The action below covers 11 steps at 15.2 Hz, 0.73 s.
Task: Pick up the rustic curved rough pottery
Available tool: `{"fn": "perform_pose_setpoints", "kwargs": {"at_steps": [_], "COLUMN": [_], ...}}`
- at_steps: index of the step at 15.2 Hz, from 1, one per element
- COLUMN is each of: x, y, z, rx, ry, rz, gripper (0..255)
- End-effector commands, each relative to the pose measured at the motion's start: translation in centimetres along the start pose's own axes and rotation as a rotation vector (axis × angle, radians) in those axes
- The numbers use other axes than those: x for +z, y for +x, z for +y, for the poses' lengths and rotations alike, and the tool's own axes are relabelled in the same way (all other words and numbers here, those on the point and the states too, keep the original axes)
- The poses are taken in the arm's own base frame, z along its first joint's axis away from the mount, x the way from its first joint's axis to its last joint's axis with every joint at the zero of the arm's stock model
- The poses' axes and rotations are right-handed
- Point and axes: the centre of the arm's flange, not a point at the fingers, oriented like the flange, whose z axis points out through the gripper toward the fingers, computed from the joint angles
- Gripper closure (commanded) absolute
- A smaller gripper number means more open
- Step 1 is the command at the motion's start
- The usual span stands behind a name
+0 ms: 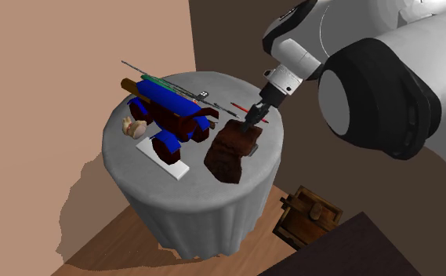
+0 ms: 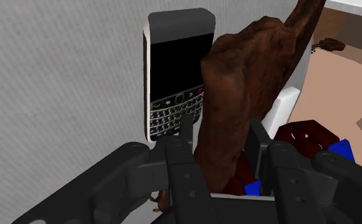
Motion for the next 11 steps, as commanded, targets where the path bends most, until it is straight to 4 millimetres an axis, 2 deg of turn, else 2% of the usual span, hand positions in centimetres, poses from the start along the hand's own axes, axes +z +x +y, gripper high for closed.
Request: {"fn": "perform_pose_setpoints", "kwargs": {"at_steps": [1, 9, 11], "x": [-0.7, -3.7, -3.8], "y": [0.3, 1.3, 1.3], "z": [-0.7, -3.5, -3.6], "rx": [0.000, 0.000, 0.000], "ry": [0.000, 0.000, 0.000], "rz": [0.000, 0.000, 0.000], "gripper": [255, 255, 255]}}
